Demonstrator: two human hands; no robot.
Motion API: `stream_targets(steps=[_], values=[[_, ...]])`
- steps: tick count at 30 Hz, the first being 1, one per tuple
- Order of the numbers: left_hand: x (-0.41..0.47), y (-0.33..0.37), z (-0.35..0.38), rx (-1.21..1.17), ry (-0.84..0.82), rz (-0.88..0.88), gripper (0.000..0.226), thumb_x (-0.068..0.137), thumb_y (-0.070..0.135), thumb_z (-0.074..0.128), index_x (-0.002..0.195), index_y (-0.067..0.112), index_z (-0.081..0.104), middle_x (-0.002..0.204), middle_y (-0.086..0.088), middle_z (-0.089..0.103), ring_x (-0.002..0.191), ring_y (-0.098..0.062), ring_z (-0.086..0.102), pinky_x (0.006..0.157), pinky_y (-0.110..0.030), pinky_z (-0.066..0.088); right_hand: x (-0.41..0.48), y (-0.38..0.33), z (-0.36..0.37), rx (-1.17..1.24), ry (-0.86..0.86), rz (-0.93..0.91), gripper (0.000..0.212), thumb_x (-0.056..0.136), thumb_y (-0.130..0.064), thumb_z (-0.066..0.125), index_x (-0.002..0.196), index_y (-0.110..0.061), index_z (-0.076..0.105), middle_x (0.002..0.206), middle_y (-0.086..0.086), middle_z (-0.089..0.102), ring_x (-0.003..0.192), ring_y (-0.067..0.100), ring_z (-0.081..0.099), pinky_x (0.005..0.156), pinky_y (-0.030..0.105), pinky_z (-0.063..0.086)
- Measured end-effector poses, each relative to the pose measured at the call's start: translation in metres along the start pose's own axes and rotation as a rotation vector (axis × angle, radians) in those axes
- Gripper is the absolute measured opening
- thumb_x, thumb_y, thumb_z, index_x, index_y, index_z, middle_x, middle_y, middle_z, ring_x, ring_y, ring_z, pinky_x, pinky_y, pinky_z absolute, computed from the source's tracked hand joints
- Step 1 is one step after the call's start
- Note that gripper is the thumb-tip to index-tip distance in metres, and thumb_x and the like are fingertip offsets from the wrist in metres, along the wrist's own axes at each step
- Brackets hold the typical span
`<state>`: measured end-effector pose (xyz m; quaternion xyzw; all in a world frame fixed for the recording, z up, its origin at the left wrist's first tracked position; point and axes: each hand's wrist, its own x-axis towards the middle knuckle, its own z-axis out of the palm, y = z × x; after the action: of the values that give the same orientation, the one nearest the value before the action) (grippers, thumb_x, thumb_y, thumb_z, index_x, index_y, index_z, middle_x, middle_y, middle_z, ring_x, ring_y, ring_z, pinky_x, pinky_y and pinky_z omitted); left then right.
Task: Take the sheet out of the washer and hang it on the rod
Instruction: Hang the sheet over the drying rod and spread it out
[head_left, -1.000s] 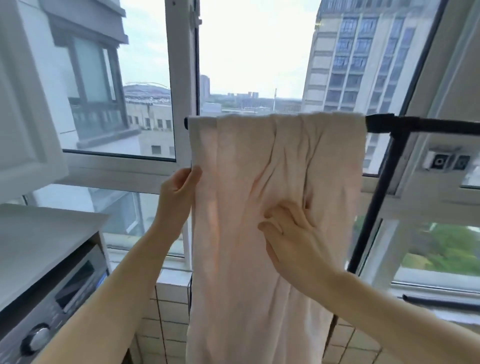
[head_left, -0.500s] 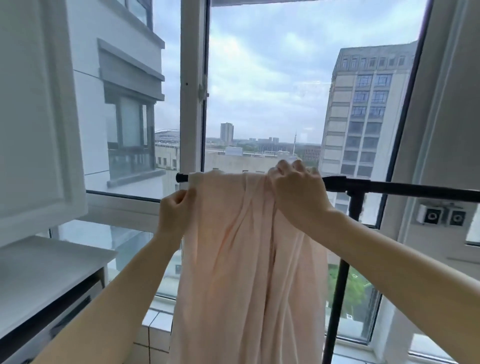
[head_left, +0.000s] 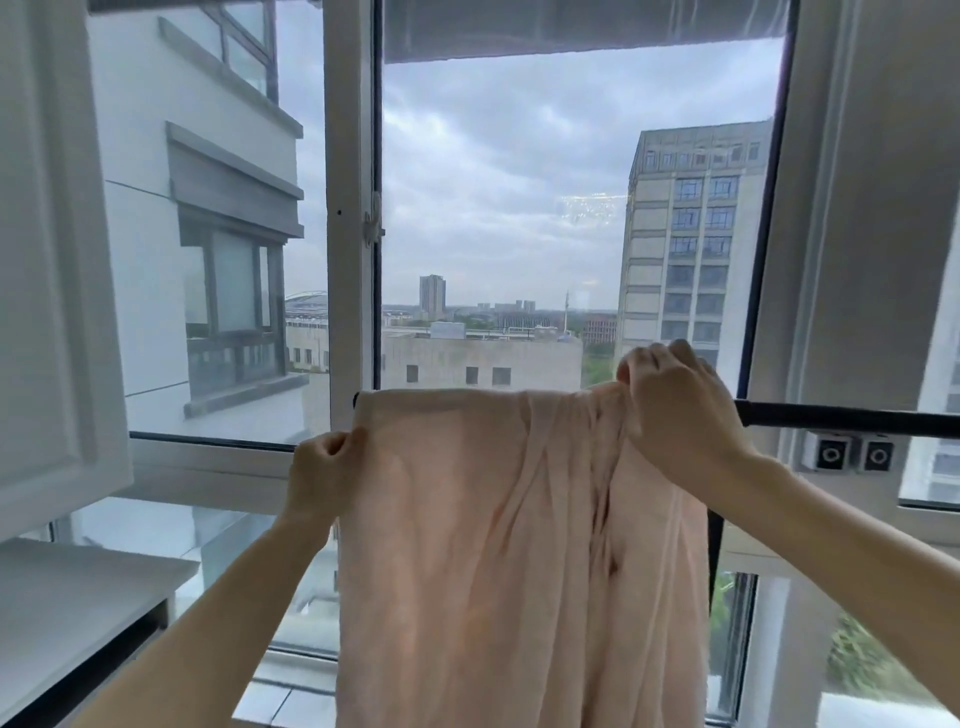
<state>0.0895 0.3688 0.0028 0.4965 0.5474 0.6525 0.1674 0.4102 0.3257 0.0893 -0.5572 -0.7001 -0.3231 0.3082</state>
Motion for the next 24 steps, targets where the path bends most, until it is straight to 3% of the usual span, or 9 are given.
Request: stream_targets(steps=[3,6,9,12,16,20,24], values=[[0.001,0.003,-0.001,0.037,-0.066,0.061,0.05,0.079,0.047,0.057,0.063,0.0,0.055,0.058,-0.006,0.046,0.058,-0.021,0.04,0.057,-0.029,0.028,-0.003,0.0,-0.006,0.006,0.004,0.006,0.016,0.088,-0.01,0.059,0.103,-0.014,0.059,0.101,0.001,0.061,0.104,0.018,0.048,0.091,0.03,0.041],[-0.001,0.011,0.001,0.16,0.123,0.188,0.026,0.091,0.031,0.061,0.092,0.006,0.054,0.084,-0.005,0.058,0.077,-0.025,0.056,0.063,-0.031,0.04,0.0,-0.011,-0.004,-0.003,-0.016,-0.022,0.018,0.089,-0.011,0.059,0.106,-0.012,0.059,0.104,0.002,0.061,0.107,0.019,0.048,0.093,0.031,0.041],[-0.004,0.02,0.003,0.363,0.251,0.545,0.017,0.087,0.015,0.066,0.098,0.008,0.055,0.095,-0.008,0.054,0.086,-0.024,0.051,0.073,-0.035,0.045,0.001,-0.018,-0.003,0.03,-0.009,-0.03,0.015,0.09,-0.012,0.056,0.105,-0.011,0.058,0.104,0.002,0.059,0.106,0.019,0.048,0.093,0.03,0.04],[0.005,0.027,0.011,0.48,0.057,0.746,0.019,0.089,0.018,0.067,0.105,0.009,0.067,0.101,-0.003,0.064,0.098,-0.022,0.053,0.086,-0.035,0.046,0.0,-0.018,-0.001,0.081,-0.007,-0.042,0.012,0.09,-0.013,0.052,0.102,-0.012,0.055,0.102,0.001,0.056,0.102,0.018,0.047,0.09,0.03,0.041],[0.011,0.047,0.025,0.378,-0.226,0.71,0.029,0.092,0.039,0.059,0.11,0.02,0.071,0.101,0.011,0.069,0.094,-0.009,0.064,0.089,-0.04,0.05,0.002,-0.021,-0.004,0.168,-0.085,-0.062,0.011,0.091,-0.018,0.05,0.101,-0.015,0.049,0.098,-0.002,0.055,0.094,0.015,0.049,0.088,0.033,0.046],[0.016,0.06,0.031,0.341,-0.296,0.672,0.014,0.088,0.033,0.067,0.099,0.03,0.074,0.092,0.022,0.066,0.086,0.0,0.065,0.079,-0.036,0.056,0.005,-0.031,0.004,0.193,-0.147,-0.158,0.022,0.09,-0.022,0.049,0.112,-0.02,0.046,0.104,-0.003,0.058,0.095,0.015,0.053,0.091,0.038,0.045],[0.026,0.063,0.026,0.278,-0.343,0.589,0.004,0.082,0.022,0.075,0.085,0.024,0.076,0.081,0.016,0.068,0.08,-0.004,0.066,0.082,-0.038,0.056,0.01,-0.033,0.014,0.128,-0.143,-0.202,0.028,0.095,-0.029,0.047,0.122,-0.021,0.05,0.116,-0.004,0.058,0.107,0.017,0.053,0.094,0.037,0.041]])
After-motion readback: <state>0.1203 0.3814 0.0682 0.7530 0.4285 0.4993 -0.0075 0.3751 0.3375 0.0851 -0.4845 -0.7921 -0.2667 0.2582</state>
